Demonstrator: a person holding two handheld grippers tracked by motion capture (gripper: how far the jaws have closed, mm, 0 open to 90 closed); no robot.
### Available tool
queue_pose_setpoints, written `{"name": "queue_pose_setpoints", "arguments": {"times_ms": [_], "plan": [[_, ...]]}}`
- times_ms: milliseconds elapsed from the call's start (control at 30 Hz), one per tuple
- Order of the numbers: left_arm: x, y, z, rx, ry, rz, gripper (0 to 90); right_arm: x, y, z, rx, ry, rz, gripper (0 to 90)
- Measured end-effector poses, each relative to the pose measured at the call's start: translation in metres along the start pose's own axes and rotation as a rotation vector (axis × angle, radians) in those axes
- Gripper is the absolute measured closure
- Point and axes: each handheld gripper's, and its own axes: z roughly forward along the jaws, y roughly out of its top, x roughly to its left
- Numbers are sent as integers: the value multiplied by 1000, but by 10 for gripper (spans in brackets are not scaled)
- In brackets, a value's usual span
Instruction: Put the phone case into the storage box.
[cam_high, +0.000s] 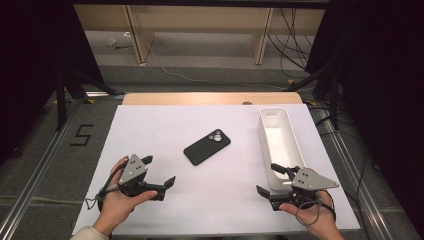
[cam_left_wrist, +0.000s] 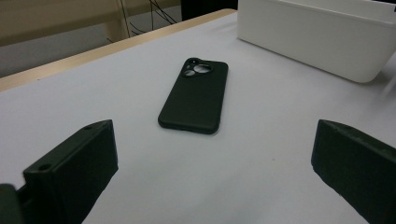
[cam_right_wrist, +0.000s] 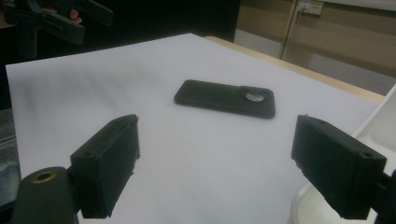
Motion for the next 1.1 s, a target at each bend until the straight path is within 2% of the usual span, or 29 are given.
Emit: {"name": "queue_pose_setpoints", "arguments": {"times_ms": [433,633,667,700,733,800,933,967,1000,1033,1100], "plan": [[0,0,-1,-7,11,-2,22,2,1,1,1,1,-6,164],[1,2,2,-10,23,-13,76,2,0,2,4,3,-1,164],[3,4,4,-9,42,-16,160,2,0,2,3,2,-5,164],[3,4,4,-9,42,-16,197,2,0,2,3,2,-5,164],[4,5,6,-3,57,-15,197,2,0,2,2,3,-5,164],[7,8,9,8,95,-29,329,2,0,3,5,1,-5,164],[14,13,18,38,149,-23,675,2,0,3,8,1,-5,164],[15,14,22,50,160,-34,797,2,0,4,8,4,-5,164],[18,16,31,77,175,-39,837,3,0,4,9,5,-5,164],[18,16,31,77,175,-39,867,3,0,4,9,5,-5,164],[20,18,42,102,192,-25,889,3,0,5,10,5,-7,164]]}}
